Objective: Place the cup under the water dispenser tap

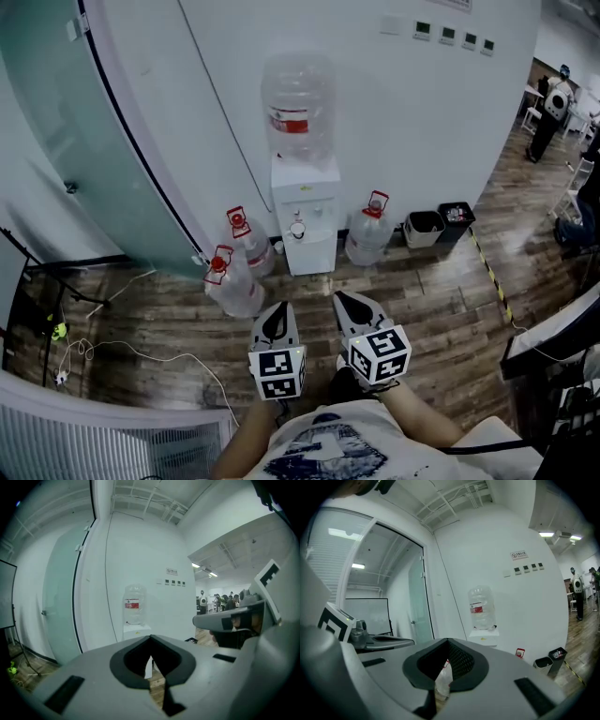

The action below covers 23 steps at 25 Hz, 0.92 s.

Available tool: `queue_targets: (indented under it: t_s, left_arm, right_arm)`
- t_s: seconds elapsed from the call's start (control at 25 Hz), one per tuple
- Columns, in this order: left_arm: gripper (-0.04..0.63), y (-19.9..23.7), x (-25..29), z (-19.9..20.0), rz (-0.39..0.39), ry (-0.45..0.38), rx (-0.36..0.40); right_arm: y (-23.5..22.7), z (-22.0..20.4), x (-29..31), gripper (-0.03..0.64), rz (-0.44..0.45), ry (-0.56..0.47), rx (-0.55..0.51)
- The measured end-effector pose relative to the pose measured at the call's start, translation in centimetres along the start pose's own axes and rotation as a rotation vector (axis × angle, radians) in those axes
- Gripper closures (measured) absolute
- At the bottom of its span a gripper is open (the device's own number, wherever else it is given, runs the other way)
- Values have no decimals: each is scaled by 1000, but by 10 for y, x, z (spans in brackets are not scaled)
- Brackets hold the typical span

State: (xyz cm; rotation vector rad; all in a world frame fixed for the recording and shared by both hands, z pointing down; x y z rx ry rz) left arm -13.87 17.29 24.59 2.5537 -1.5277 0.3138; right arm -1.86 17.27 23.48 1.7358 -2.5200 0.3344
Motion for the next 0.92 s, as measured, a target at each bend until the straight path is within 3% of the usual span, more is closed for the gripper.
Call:
queue_targets:
  t_s: [0.92]
  left_arm:
    - [545,18,18,-13,-9,44,-31]
  right_arm:
    - [-7,-3,17,597,-24,33,3]
Point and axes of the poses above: the fingertips, and each gripper's own axes: x forward along the fingers, y to its left, z out of its top, the point moved 2 cm from there along -x, backward along the fingers, and after that the axes turned 7 degrees about -z, right-handed, at the moved point
